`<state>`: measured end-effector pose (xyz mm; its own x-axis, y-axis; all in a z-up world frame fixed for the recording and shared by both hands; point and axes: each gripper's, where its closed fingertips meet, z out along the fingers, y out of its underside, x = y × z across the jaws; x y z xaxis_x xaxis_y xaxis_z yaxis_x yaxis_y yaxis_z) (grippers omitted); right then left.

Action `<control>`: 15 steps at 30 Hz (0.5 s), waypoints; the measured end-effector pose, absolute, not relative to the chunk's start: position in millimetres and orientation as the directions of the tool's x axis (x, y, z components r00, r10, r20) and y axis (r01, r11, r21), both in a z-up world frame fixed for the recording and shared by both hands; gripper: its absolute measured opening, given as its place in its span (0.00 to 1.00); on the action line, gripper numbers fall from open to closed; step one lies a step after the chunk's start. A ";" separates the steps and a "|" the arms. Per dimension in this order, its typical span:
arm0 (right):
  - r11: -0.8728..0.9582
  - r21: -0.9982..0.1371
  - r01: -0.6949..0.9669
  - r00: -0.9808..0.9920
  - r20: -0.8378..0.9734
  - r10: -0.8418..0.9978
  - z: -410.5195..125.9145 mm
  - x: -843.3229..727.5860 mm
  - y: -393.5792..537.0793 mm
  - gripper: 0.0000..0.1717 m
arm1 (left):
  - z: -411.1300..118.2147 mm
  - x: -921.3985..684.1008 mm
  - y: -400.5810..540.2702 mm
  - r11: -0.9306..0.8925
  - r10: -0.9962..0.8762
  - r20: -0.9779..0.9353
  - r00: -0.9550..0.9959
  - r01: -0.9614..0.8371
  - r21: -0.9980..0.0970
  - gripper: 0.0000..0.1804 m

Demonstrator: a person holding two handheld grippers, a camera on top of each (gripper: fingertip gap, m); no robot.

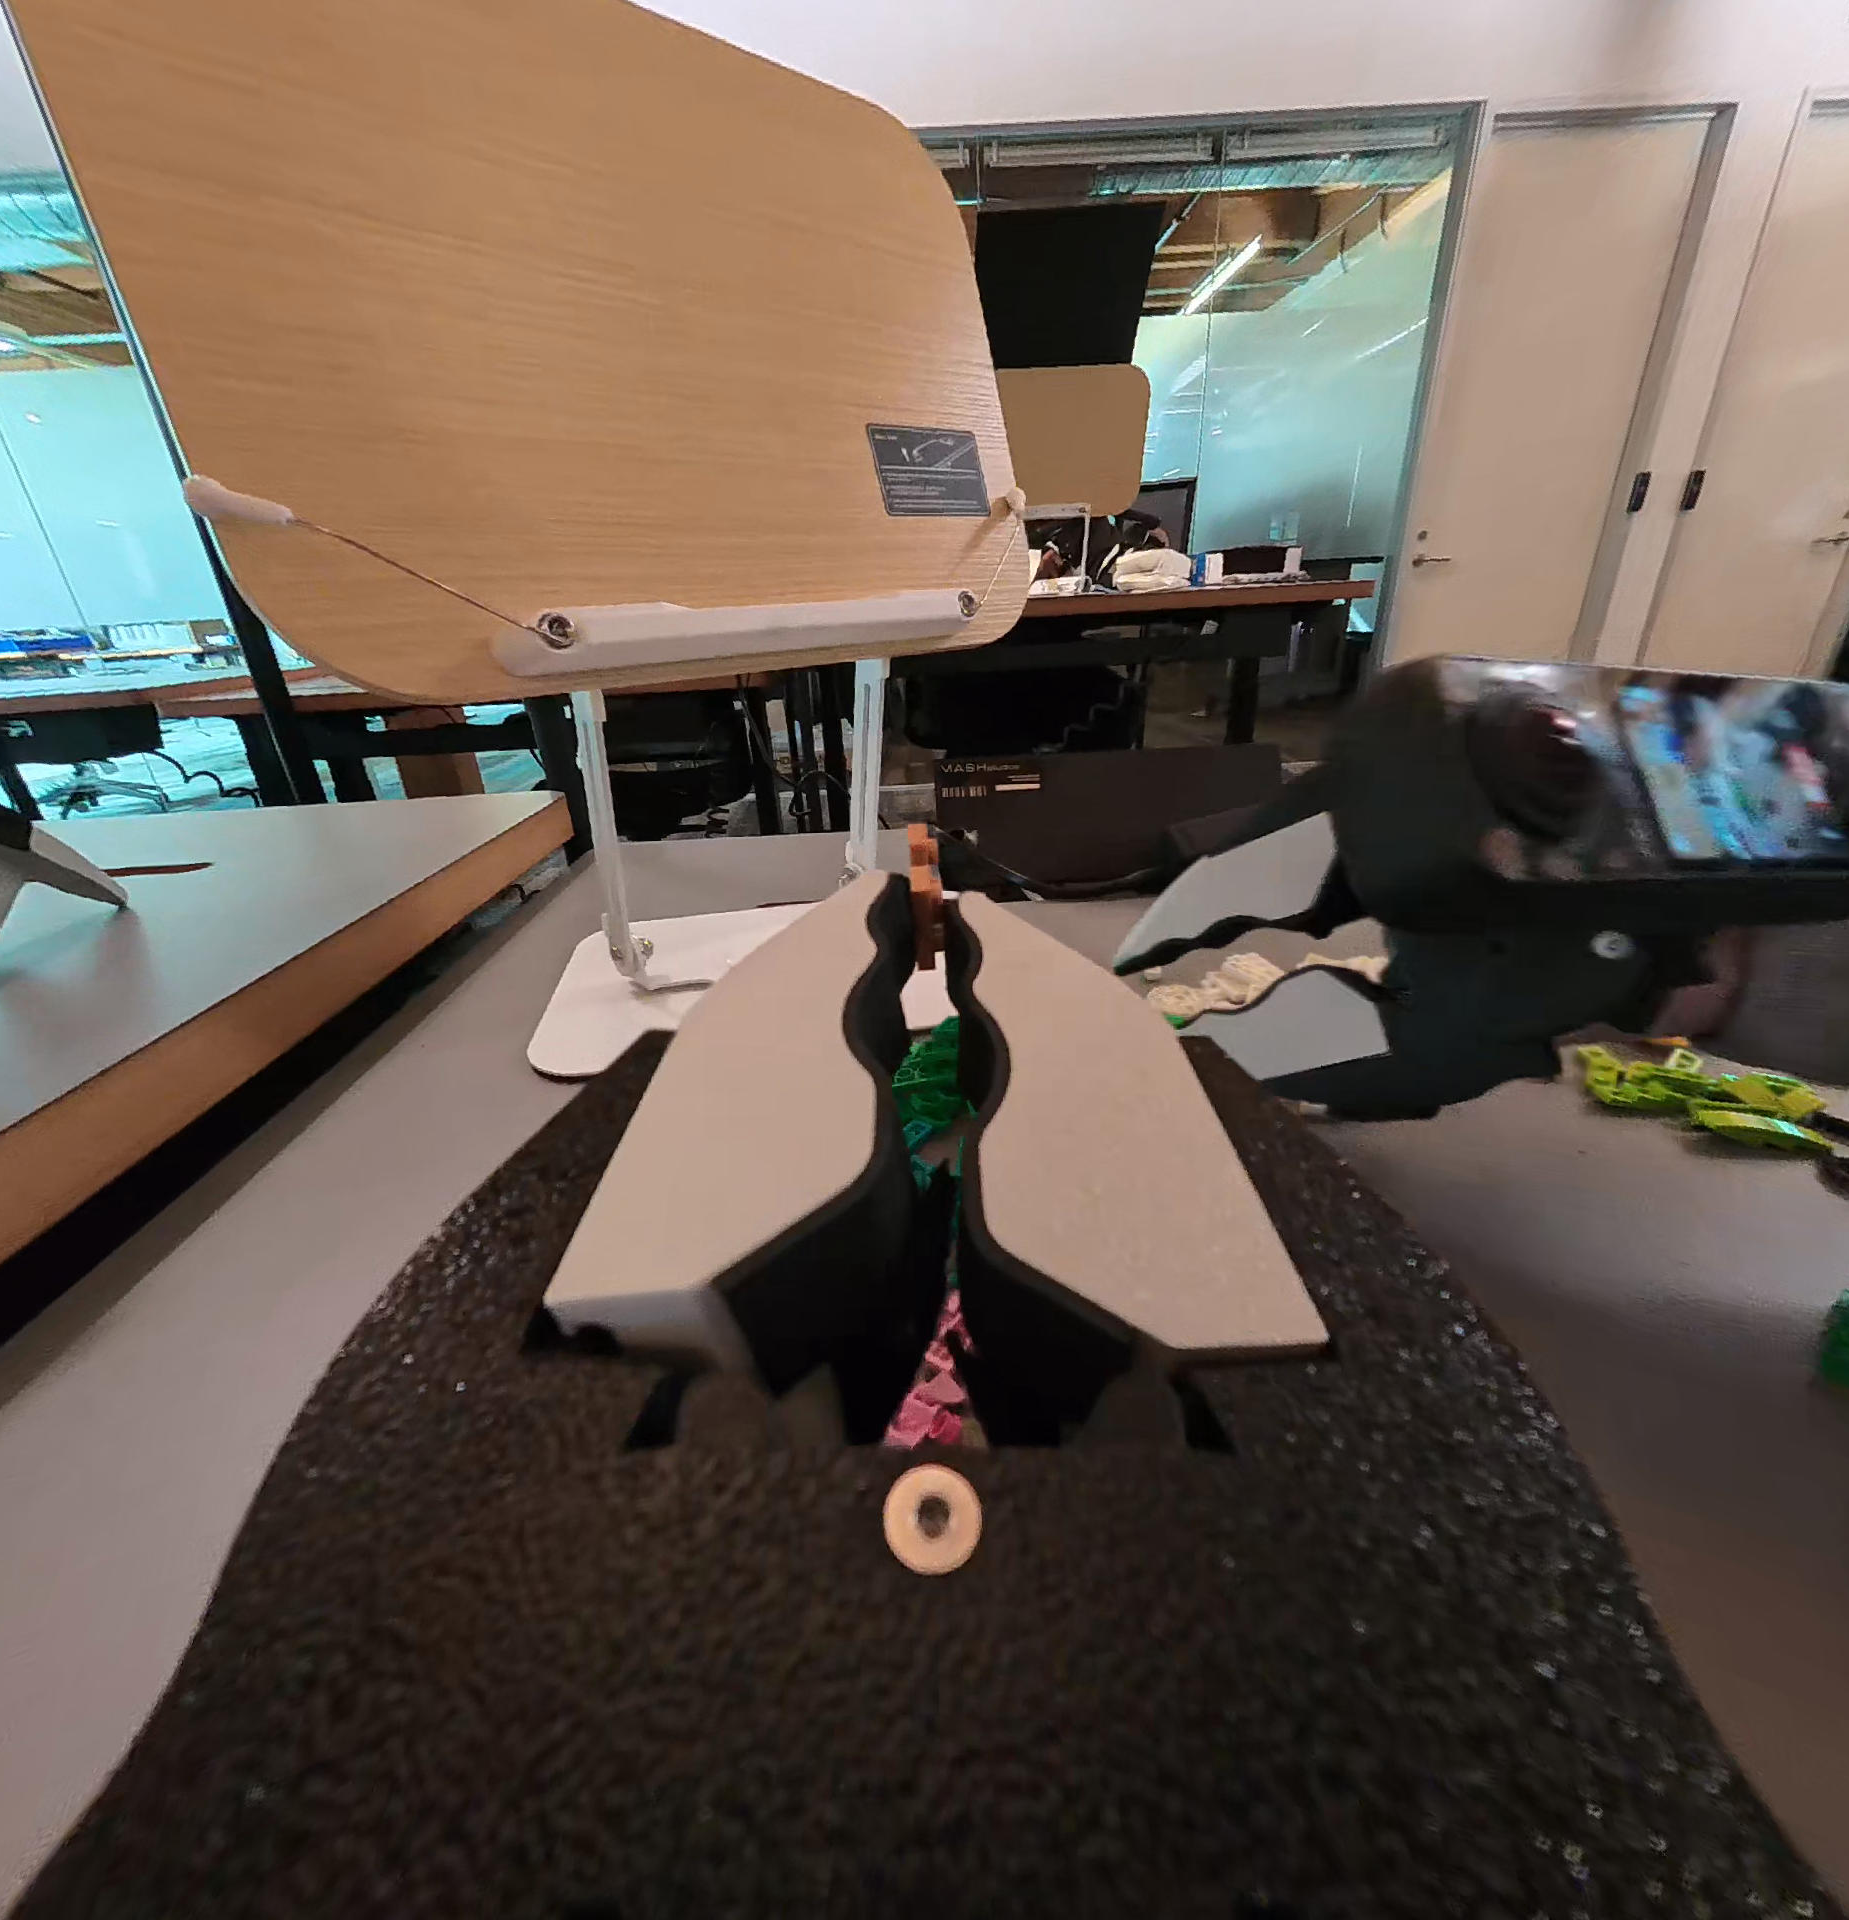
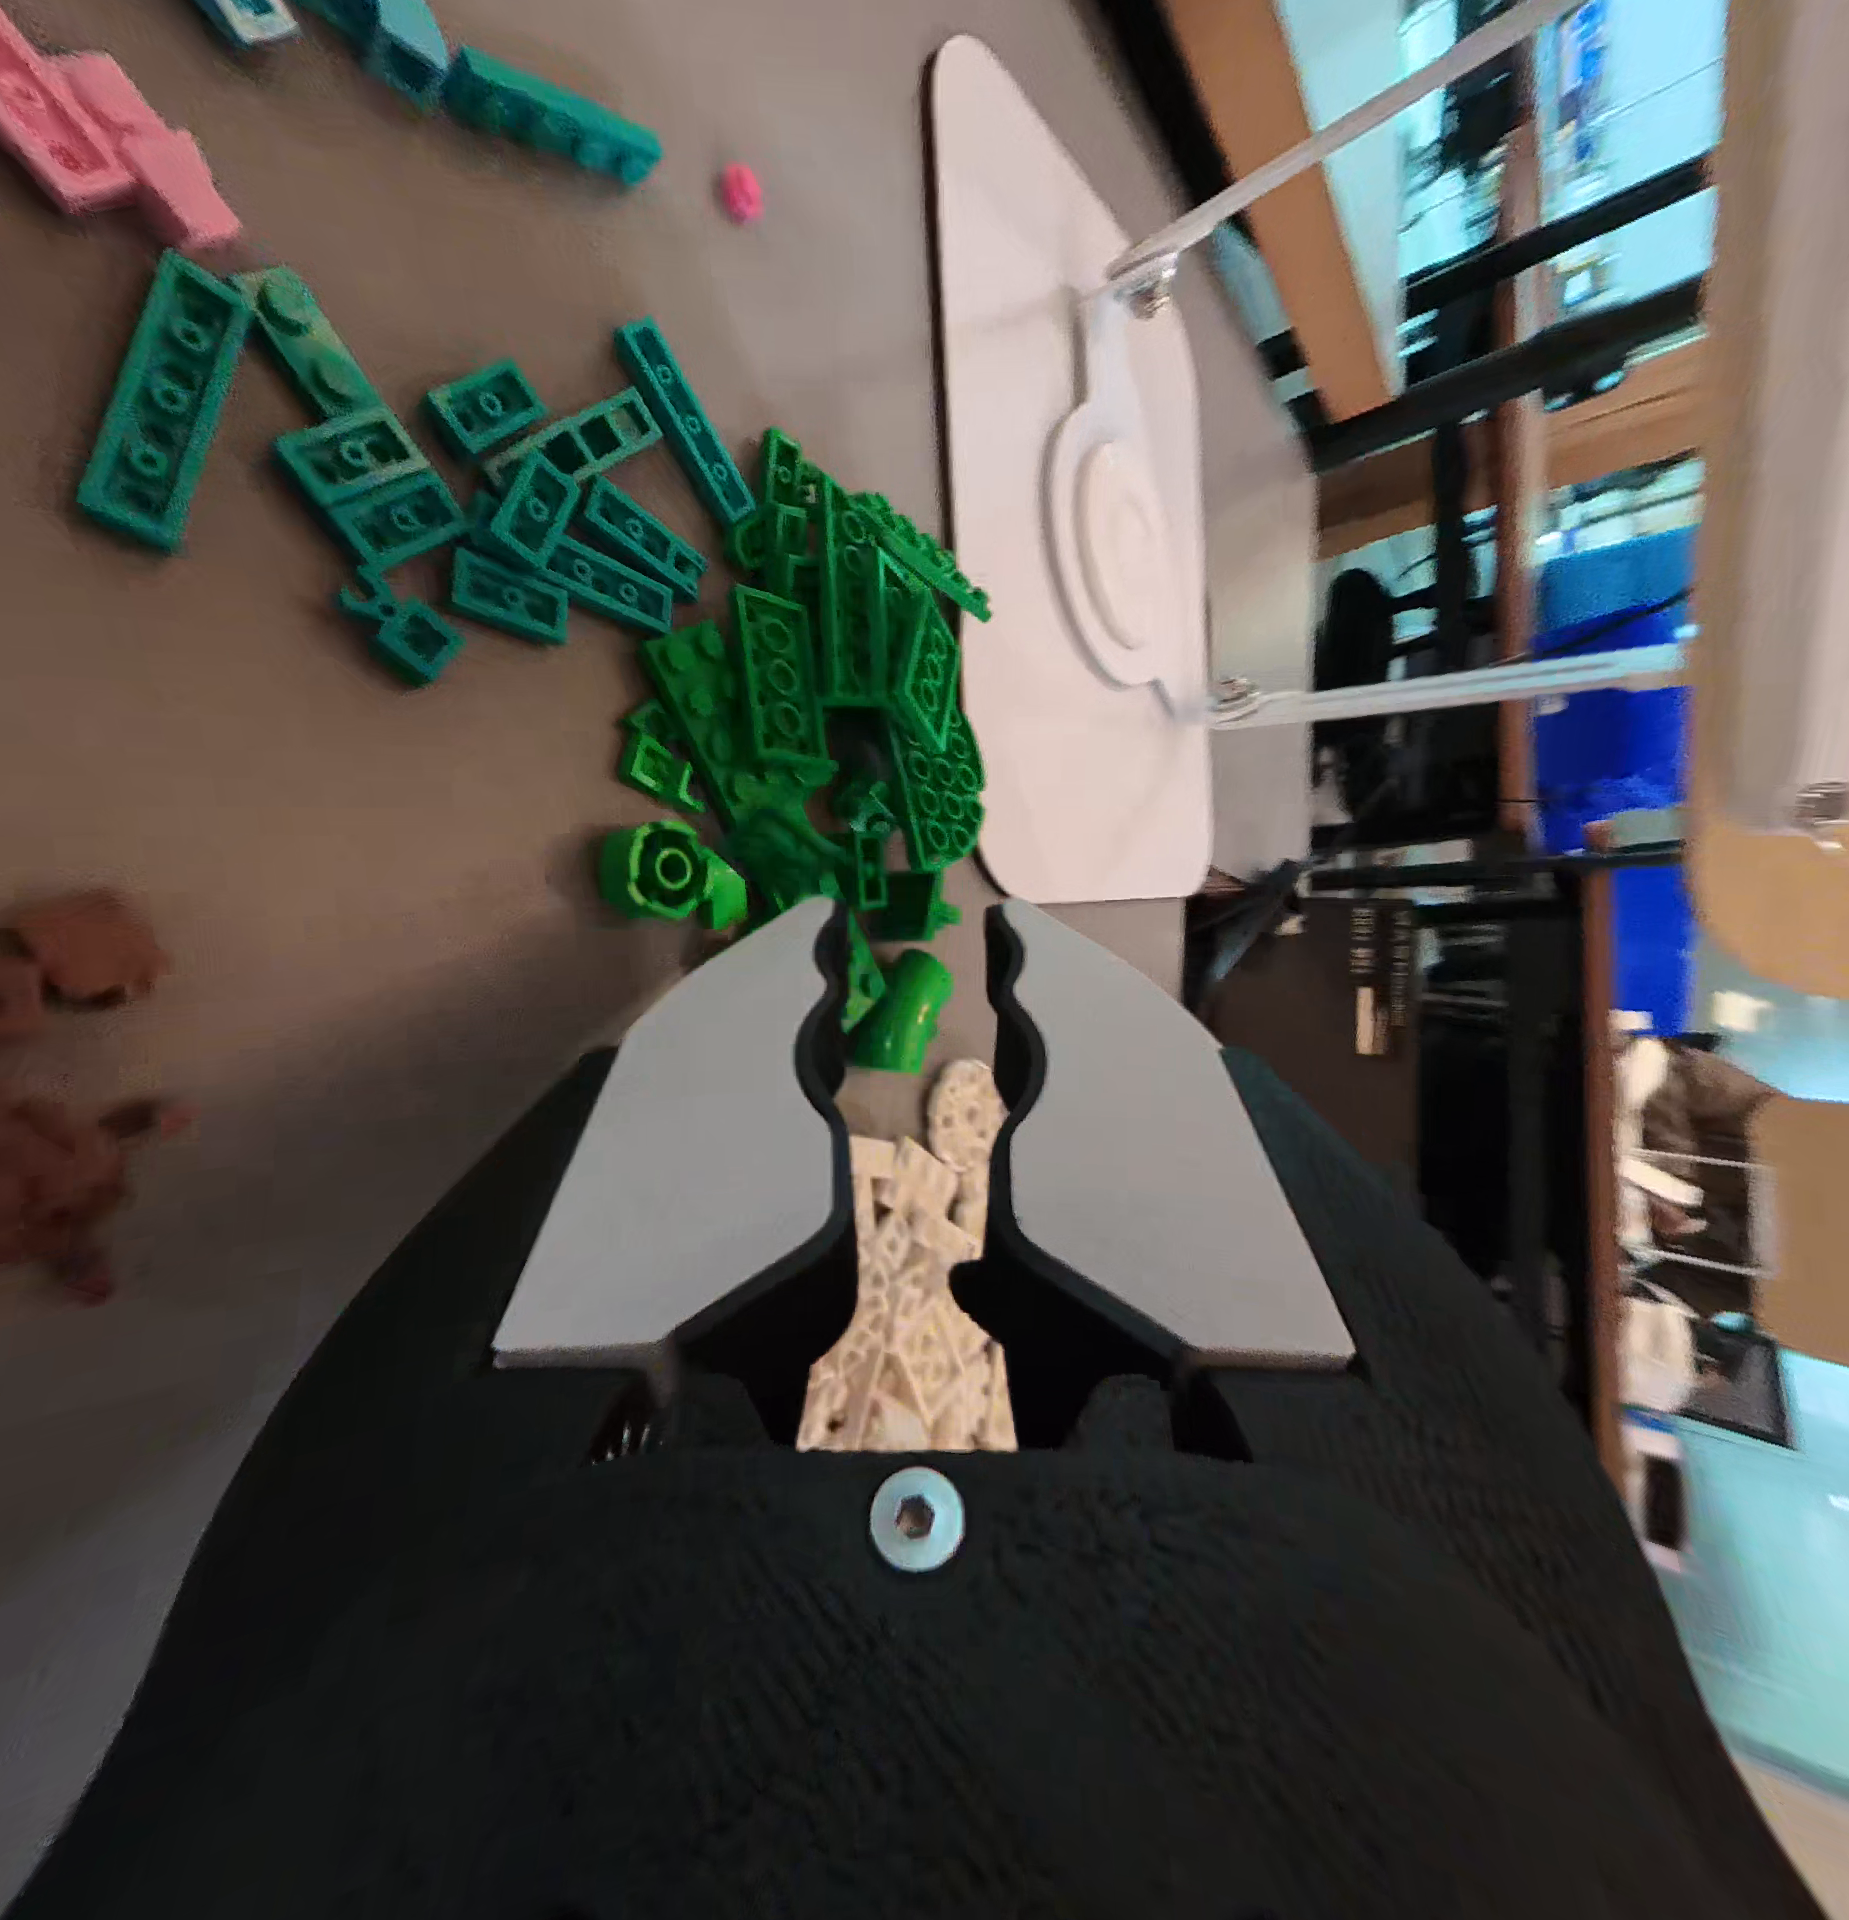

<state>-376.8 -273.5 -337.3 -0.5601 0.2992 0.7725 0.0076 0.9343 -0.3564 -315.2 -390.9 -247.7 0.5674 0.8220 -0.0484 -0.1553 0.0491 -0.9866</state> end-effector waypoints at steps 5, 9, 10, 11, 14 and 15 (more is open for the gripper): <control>0.904 -0.426 0.040 -0.559 0.741 0.373 -332.4 -382.0 -273.5 0.17 | -255.7 -315.6 -383.1 0.064 0.787 0.002 0.617 -0.078 -0.995 0.03; 0.835 -0.550 0.003 -0.417 0.759 0.501 -301.5 -359.6 -255.0 0.17 | -276.0 -307.8 -362.0 0.000 0.695 0.032 0.719 0.045 -0.999 0.03; 0.792 -0.611 -0.016 -0.372 0.738 0.562 -291.9 -347.9 -248.5 0.16 | -279.2 -302.8 -355.4 -0.020 0.662 0.031 0.749 0.059 -0.998 0.03; 0.744 -0.667 -0.042 -0.325 0.713 0.622 -282.8 -334.1 -240.9 0.15 | -281.8 -297.6 -349.4 -0.041 0.630 0.027 0.776 0.068 -0.997 0.03; 0.663 -0.739 -0.117 -0.157 0.673 0.722 -265.7 -284.8 -208.9 0.12 | -291.4 -277.8 -330.2 -0.126 0.511 0.003 0.859 0.078 -0.989 0.03; 0.662 -0.736 -0.140 -0.096 0.676 0.731 -262.5 -267.3 -197.5 0.11 | -296.0 -273.3 -326.0 -0.164 0.487 -0.008 0.873 0.083 -0.983 0.03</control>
